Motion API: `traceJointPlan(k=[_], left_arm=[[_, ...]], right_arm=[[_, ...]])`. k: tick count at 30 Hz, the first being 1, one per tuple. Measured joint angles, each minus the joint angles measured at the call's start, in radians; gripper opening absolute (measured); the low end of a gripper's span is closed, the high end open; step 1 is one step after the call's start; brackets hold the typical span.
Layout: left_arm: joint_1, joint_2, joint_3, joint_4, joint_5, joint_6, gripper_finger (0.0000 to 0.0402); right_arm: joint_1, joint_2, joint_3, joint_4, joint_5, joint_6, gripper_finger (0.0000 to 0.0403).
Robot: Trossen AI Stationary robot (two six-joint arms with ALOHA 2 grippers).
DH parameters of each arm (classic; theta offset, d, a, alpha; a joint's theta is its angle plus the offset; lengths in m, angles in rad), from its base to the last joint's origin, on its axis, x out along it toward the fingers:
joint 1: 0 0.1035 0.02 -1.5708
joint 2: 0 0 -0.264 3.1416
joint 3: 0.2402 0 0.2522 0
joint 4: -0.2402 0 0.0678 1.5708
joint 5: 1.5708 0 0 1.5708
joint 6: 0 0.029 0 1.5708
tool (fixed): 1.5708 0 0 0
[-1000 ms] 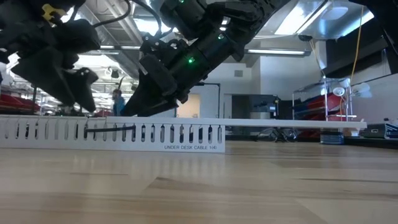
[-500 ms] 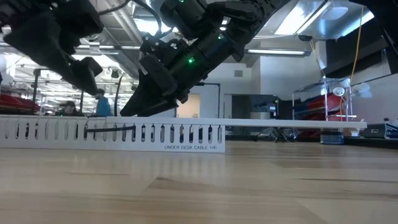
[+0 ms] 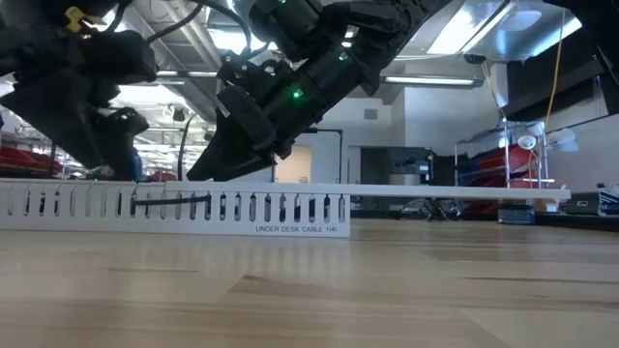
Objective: Ziptie cables
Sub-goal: Close the white cable duct with the lid
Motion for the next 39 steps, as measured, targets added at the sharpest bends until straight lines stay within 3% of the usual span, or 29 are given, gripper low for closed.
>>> traceJointPlan(k=[9,14,23,33,39], left_arm=[[0.002,-0.022,0.035,-0.053,-0.130,0.093,0.0282],[0.029,-0.020,-0.001,-0.055,-0.115,0.107,0.0282],[0.063,-0.019,-0.131,0.147,-0.021,0.084,0.0282],[0.077,-0.019,-0.262,0.402,-0.039,0.117,0.0280],[0.086,-0.019,-0.298,0.510,-0.038,0.145,0.0249]], right_arm=[[0.000,0.000,0.000,0.000,0.000,0.000,0.0335],[0.000,0.000,0.000,0.000,-0.004,0.000,0.0335],[0.000,0.000,0.000,0.000,-0.005,0.000,0.0335],[0.000,0.000,0.000,0.001,0.006,-0.001,0.0335],[0.002,0.000,-0.001,0.004,0.040,0.003,0.0335]])
